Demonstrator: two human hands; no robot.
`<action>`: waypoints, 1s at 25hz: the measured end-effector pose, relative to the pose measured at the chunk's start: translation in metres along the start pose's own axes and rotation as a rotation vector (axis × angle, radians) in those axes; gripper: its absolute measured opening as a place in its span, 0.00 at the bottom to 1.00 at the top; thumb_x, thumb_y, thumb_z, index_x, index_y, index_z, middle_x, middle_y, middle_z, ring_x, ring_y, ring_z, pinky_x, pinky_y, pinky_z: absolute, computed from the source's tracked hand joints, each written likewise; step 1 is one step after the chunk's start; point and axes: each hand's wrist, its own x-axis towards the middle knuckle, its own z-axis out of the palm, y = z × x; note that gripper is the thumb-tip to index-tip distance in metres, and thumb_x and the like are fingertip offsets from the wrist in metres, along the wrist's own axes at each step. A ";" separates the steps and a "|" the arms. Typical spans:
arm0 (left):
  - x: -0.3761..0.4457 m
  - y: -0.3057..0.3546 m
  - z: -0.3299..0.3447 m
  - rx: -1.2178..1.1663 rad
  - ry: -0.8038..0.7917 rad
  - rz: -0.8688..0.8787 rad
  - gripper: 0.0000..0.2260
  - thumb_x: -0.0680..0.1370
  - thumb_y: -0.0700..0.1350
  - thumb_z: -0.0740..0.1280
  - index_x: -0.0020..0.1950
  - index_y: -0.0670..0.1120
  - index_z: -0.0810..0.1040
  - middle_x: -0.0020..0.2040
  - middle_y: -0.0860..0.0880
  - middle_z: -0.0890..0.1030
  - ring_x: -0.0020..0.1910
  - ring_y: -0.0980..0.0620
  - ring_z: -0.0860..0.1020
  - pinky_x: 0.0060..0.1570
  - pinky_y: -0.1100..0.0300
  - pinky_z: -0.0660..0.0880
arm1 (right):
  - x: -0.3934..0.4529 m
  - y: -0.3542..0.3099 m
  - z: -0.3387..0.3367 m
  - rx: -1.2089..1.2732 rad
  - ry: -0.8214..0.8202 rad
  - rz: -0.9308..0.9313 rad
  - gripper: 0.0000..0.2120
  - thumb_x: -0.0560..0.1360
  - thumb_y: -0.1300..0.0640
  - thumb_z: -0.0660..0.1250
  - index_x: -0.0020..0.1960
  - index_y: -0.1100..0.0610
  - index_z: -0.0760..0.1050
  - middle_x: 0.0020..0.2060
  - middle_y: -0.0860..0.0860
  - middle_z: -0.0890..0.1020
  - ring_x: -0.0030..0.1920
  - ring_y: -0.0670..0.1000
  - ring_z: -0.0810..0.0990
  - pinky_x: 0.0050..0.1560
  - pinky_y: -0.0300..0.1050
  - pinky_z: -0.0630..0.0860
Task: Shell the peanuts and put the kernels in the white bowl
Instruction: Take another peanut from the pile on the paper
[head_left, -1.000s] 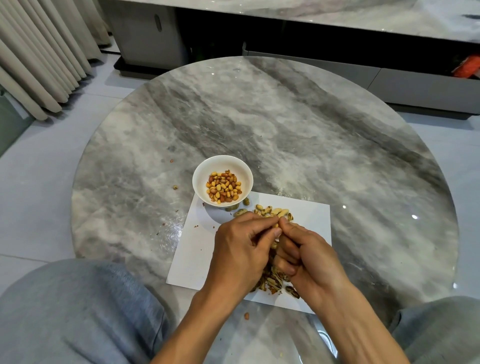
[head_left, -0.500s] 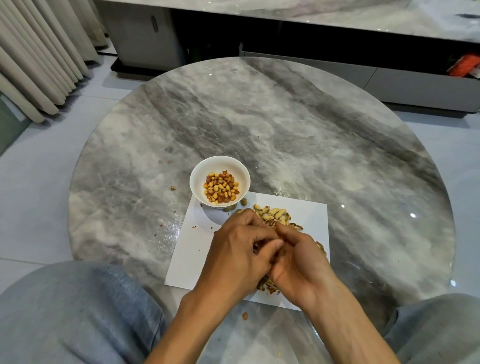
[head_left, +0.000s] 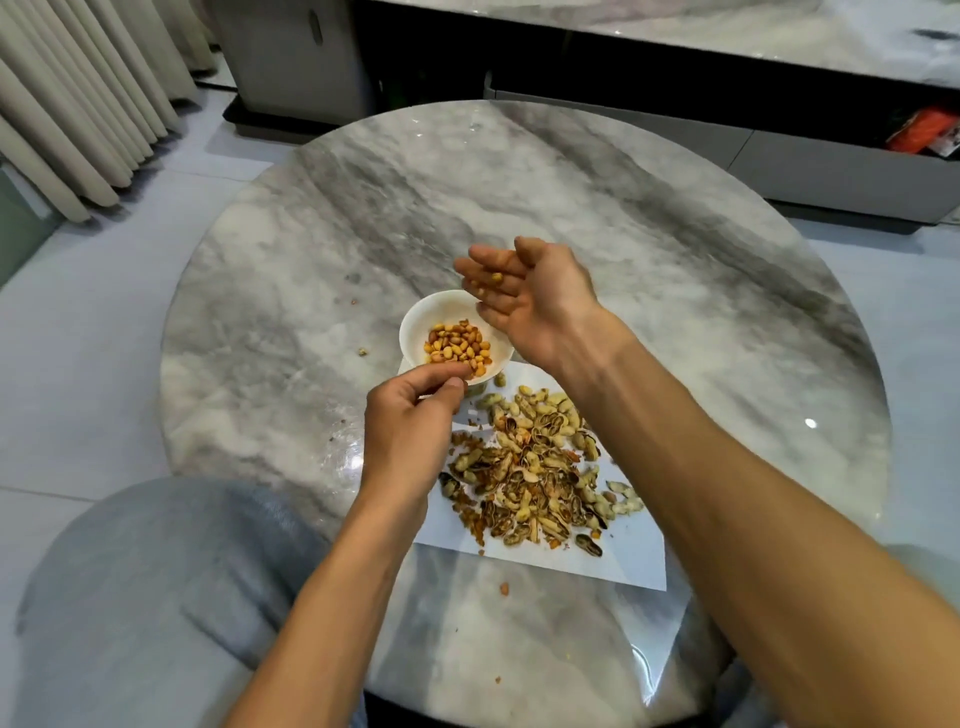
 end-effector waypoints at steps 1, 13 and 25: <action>0.001 -0.003 0.001 0.035 -0.016 0.008 0.09 0.79 0.39 0.67 0.49 0.51 0.86 0.50 0.55 0.85 0.49 0.58 0.80 0.44 0.68 0.72 | 0.004 0.003 -0.004 -0.055 -0.010 -0.004 0.21 0.84 0.54 0.53 0.50 0.63 0.82 0.54 0.60 0.85 0.58 0.56 0.81 0.69 0.52 0.69; 0.011 -0.049 0.033 0.906 -0.245 0.465 0.11 0.79 0.46 0.69 0.60 0.52 0.83 0.56 0.49 0.80 0.57 0.48 0.77 0.50 0.56 0.74 | -0.051 0.066 -0.136 -1.229 0.198 -0.301 0.05 0.77 0.56 0.69 0.50 0.48 0.83 0.37 0.45 0.83 0.34 0.47 0.80 0.38 0.43 0.76; 0.010 -0.046 0.031 0.753 -0.165 0.396 0.08 0.77 0.47 0.72 0.55 0.53 0.84 0.54 0.55 0.82 0.52 0.56 0.79 0.49 0.67 0.74 | -0.048 0.088 -0.123 -1.349 0.218 -0.385 0.02 0.72 0.54 0.71 0.44 0.51 0.80 0.35 0.46 0.82 0.38 0.48 0.80 0.39 0.46 0.78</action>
